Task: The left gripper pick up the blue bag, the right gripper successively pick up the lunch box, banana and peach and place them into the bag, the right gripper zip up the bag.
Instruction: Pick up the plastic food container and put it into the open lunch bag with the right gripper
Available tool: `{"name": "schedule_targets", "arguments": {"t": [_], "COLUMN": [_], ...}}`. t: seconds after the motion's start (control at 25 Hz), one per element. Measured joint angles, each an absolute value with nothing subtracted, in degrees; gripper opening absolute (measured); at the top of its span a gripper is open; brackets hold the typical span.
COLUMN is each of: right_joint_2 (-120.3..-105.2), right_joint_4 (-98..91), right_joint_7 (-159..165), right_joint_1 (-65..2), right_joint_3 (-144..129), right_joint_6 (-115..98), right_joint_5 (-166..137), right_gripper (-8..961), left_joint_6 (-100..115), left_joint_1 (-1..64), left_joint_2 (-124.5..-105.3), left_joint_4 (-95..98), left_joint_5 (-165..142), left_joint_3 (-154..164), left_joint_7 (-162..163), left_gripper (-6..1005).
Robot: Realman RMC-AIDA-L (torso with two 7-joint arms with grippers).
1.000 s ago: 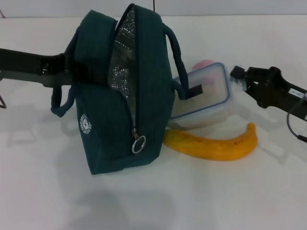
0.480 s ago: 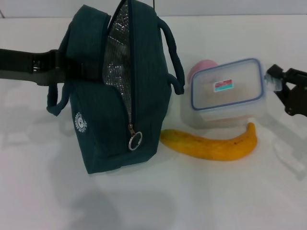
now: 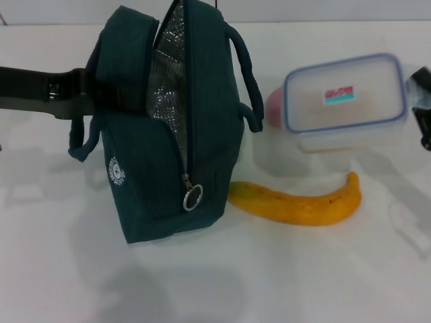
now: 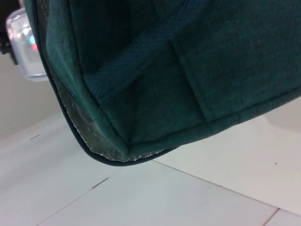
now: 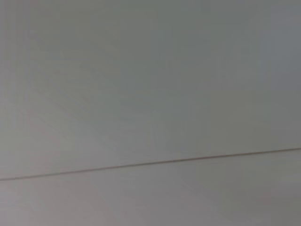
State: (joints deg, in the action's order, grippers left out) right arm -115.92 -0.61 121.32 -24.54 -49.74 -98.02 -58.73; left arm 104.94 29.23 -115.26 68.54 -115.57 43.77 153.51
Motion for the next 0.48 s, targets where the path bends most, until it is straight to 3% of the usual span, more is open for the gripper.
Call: {"name": "schedule_targets", "arguments": {"t": [0.48], "right_joint_2": [-116.21], "right_joint_4": [6.8], "right_joint_7": [123.07], "right_joint_1": [-34.19], "right_joint_3": [-46.78], "right_joint_6": [-111.9], "right_joint_5": [-53.42], "right_gripper": [97], "left_joint_6": [104.5], "left_joint_1": [30.29], "left_joint_2": [-115.5], "left_joint_4": [67.41], "left_joint_5": [-115.56], "left_joint_3": [43.78], "left_joint_7": [153.46], "left_gripper": [38]}}
